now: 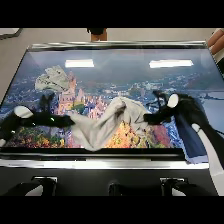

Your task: Fold the shirts.

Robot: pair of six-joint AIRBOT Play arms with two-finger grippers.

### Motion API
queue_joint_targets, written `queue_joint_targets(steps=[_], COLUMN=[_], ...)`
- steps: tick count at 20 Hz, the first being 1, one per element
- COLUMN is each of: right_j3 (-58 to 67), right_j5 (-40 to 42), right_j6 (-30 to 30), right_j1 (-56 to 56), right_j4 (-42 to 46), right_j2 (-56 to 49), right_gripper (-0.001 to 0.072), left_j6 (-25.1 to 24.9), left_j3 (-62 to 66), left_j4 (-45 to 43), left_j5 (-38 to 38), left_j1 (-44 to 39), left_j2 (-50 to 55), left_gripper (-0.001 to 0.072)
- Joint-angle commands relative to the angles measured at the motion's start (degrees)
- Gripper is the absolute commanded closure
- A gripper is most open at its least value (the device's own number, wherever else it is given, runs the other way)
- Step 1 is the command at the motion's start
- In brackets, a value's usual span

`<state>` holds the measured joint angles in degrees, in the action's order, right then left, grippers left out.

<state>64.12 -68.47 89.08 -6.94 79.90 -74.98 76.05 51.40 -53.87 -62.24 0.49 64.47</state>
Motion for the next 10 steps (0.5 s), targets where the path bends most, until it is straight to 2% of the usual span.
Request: queue_joint_targets(steps=[1,3,4,7,10], right_j3=[12.92,20.46,23.39,26.40,26.40], right_j5=[4.72,9.62,12.09,18.71,21.35], right_j6=[1.88,6.32,7.48,8.50,12.28], right_j1=[-0.02,-0.02,-0.02,-0.04,-0.04], right_j4=[19.32,30.40,32.72,31.78,31.78], right_j2=[9.09,14.03,16.33,22.53,27.56], right_gripper=[0.0658,0.0658,0.0658,0.0657,0.0658], left_j6=[0.44,3.17,5.27,6.73,8.94], left_j3=[18.43,30.99,36.02,45.05,46.18], left_j4=[-9.35,-9.62,-9.62,-9.60,-9.38], left_j5=[3.10,8.48,10.71,15.02,17.16], left_j1=[7.78,13.27,15.32,17.59,17.59], left_j2=[-6.12,-9.38,-10.54,-14.60,-19.28], left_gripper=[0.0674,0.0674,0.0673,0.0673,0.0673])
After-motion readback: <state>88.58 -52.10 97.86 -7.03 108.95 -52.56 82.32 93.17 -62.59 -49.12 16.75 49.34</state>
